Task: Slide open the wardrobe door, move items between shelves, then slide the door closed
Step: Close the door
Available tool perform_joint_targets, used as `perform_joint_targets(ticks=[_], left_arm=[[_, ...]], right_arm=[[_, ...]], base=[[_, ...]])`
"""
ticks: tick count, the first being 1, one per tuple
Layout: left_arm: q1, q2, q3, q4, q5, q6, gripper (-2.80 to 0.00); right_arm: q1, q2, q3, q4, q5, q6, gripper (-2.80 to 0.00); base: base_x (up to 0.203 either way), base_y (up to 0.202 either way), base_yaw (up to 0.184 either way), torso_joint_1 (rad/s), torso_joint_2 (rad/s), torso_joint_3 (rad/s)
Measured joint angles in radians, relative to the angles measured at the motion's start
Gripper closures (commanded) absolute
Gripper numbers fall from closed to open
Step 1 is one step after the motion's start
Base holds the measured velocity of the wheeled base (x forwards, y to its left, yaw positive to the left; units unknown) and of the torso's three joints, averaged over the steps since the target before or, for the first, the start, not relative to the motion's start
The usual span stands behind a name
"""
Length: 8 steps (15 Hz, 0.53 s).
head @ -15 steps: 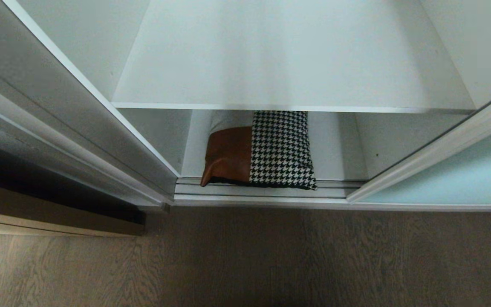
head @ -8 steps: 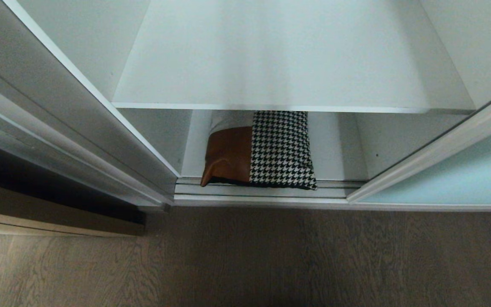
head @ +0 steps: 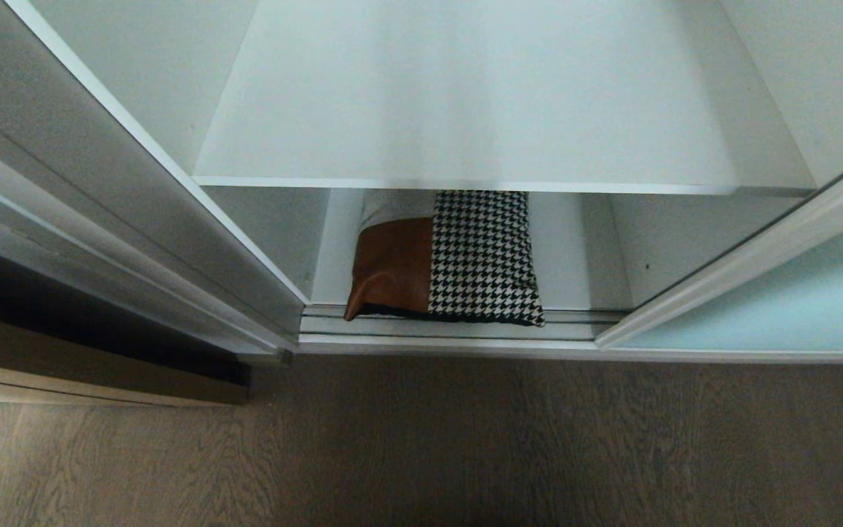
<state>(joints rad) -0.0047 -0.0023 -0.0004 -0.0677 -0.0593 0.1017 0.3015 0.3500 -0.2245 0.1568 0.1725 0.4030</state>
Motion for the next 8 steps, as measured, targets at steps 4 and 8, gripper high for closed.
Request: perform_joint_targets(ticks=[4, 8], left_arm=[[0.001, -0.001, -0.004, 0.040, 0.018, 0.064, 0.00], [0.001, -0.001, -0.003, 0.077, 0.038, -0.016, 0.00]], right_arm=[[0.005, -0.004, 0.003, 0.000, -0.001, 0.002, 0.00], [0.007, -0.008, 0.007, -0.002, -0.004, -0.001, 0.00]], base=[[0.000, 0.000, 0.000, 0.000, 0.00, 0.000], [0.000, 0.000, 0.000, 0.000, 0.00, 0.000]])
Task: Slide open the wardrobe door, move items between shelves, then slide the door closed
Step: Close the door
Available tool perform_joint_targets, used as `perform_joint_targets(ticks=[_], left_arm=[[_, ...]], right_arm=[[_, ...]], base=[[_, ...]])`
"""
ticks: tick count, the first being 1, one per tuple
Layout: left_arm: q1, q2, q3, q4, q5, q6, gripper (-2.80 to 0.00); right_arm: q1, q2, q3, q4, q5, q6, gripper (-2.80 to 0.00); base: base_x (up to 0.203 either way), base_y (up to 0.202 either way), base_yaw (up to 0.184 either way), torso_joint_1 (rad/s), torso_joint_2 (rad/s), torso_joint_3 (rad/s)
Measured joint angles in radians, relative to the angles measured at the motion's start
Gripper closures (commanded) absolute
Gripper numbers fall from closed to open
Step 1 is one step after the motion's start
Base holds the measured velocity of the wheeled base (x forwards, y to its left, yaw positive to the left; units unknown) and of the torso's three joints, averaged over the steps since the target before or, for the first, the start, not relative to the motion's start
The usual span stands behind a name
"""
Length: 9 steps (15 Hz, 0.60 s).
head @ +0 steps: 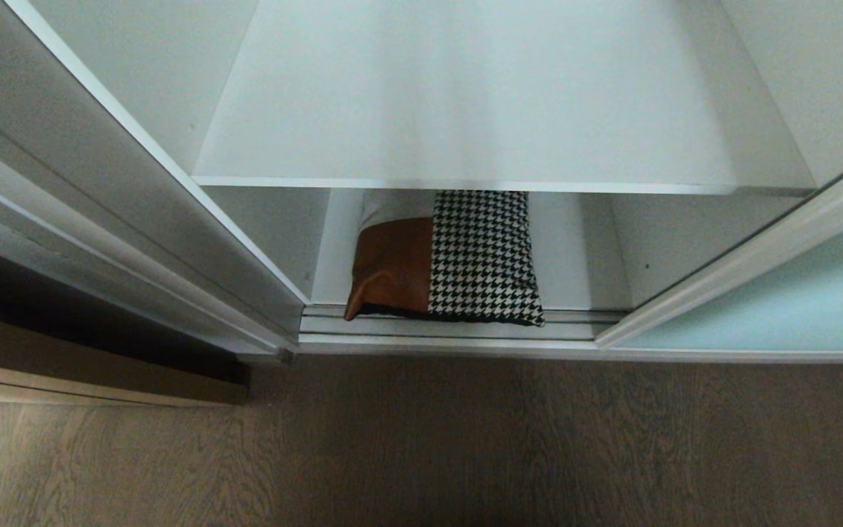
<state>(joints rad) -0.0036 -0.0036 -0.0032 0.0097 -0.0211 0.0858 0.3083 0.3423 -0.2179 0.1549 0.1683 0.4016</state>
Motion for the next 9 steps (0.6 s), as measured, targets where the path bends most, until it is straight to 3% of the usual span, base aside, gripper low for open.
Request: perform_joint_targets(ticks=[9], left_arm=[[0.000, 0.000, 0.003, -0.005, 0.001, -0.003, 0.00]], right_arm=[[0.000, -0.001, 0.004, -0.002, -0.001, -0.002, 0.00]], base=[[0.000, 0.000, 0.000, 0.000, 0.00, 0.000]])
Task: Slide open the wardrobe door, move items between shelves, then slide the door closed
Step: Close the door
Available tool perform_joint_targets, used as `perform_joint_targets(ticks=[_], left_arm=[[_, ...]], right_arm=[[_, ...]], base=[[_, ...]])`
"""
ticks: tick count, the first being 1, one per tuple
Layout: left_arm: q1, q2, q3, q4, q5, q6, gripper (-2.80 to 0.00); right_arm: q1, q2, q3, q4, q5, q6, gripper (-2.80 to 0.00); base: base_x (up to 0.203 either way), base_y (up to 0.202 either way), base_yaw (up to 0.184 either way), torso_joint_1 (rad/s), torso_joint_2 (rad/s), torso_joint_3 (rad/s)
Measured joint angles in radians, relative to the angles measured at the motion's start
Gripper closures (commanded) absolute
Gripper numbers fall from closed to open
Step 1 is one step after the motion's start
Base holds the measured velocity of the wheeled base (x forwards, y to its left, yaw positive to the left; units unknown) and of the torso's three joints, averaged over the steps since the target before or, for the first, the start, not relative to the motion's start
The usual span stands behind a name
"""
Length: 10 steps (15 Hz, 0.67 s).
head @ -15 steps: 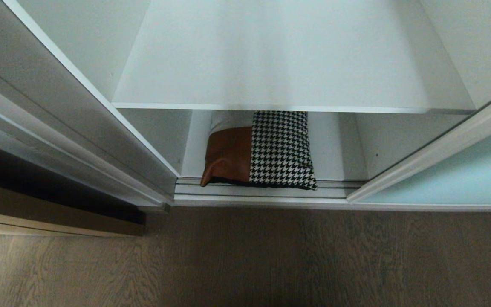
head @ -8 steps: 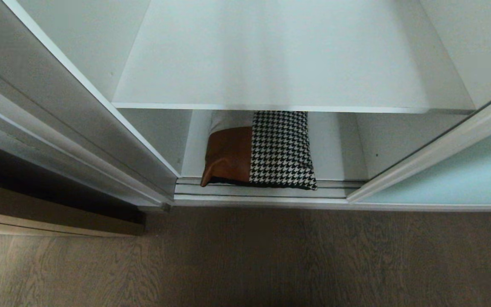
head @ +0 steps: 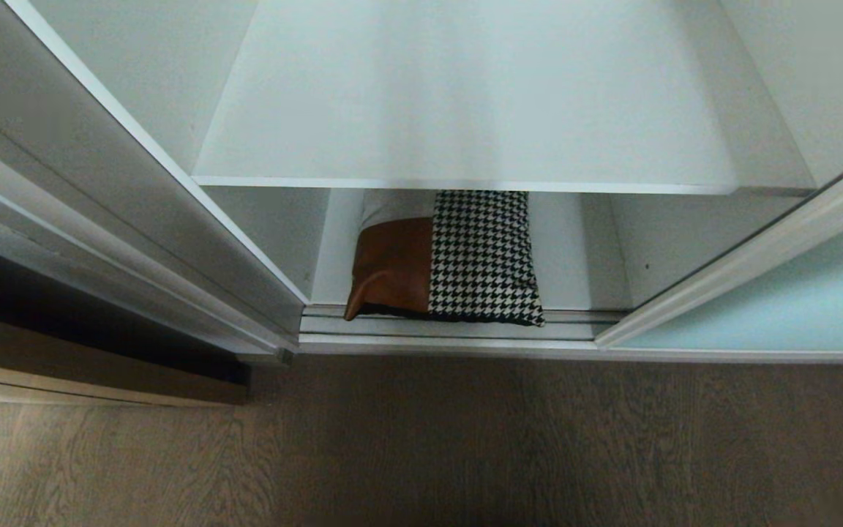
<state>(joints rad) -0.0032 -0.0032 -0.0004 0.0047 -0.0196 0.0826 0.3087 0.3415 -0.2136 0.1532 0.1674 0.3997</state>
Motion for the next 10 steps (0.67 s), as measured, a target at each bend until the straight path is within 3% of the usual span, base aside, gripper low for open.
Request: perform_joint_targets(ticks=[5, 10], left_arm=[[0.000, 0.000, 0.000, 0.001, 0.000, 0.000, 0.00], [0.000, 0.000, 0.000, 0.001, 0.000, 0.000, 0.00]], right_arm=[[-0.015, 0.005, -0.007, -0.002, 0.001, -0.068, 0.00], [-0.003, 0.011, -0.003, -0.019, -0.136, -0.128, 0.00]], base=[[0.000, 0.000, 0.000, 0.000, 0.00, 0.000], [0.000, 0.000, 0.000, 0.000, 0.00, 0.000]])
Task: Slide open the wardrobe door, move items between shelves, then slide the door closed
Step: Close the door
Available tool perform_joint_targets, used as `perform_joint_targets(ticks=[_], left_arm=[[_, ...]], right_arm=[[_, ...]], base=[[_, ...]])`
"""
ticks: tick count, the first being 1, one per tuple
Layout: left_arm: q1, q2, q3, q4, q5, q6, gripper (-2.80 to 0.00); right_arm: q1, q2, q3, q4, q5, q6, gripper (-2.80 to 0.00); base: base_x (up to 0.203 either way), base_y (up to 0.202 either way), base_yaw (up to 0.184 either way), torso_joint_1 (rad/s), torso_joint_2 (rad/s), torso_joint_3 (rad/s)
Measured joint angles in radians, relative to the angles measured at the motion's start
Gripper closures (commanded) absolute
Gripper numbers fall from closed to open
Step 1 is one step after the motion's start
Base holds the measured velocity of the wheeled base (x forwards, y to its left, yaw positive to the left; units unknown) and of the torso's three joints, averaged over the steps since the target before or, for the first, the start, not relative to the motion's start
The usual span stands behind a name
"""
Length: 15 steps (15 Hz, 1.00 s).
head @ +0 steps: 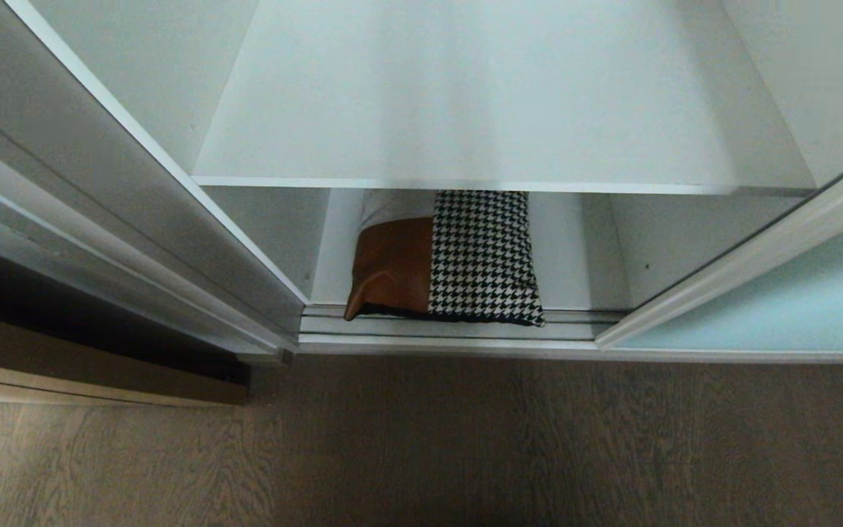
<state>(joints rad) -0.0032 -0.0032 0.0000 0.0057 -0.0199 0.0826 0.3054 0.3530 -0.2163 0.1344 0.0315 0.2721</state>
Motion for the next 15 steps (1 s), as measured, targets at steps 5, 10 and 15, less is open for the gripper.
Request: perform_joint_targets(ticks=[5, 10, 15], left_arm=[[0.000, 0.000, 0.000, 0.000, 0.000, 0.000, 0.00], [0.000, 0.001, 0.000, 0.000, 0.000, 0.000, 0.00], [0.000, 0.001, 0.000, 0.000, 0.000, 0.000, 0.00]], right_arm=[[-0.061, -0.008, 0.027, -0.018, -0.052, -0.072, 0.00], [-0.190, -0.063, 0.175, -0.201, -0.053, -0.179, 0.00], [-0.310, -0.105, 0.214, -0.209, -0.017, -0.246, 0.00]], base=[[0.000, 0.000, 0.000, 0.000, 0.00, 0.000], [0.000, 0.000, 0.000, 0.000, 0.00, 0.000], [0.000, 0.000, 0.000, 0.000, 0.00, 0.000]])
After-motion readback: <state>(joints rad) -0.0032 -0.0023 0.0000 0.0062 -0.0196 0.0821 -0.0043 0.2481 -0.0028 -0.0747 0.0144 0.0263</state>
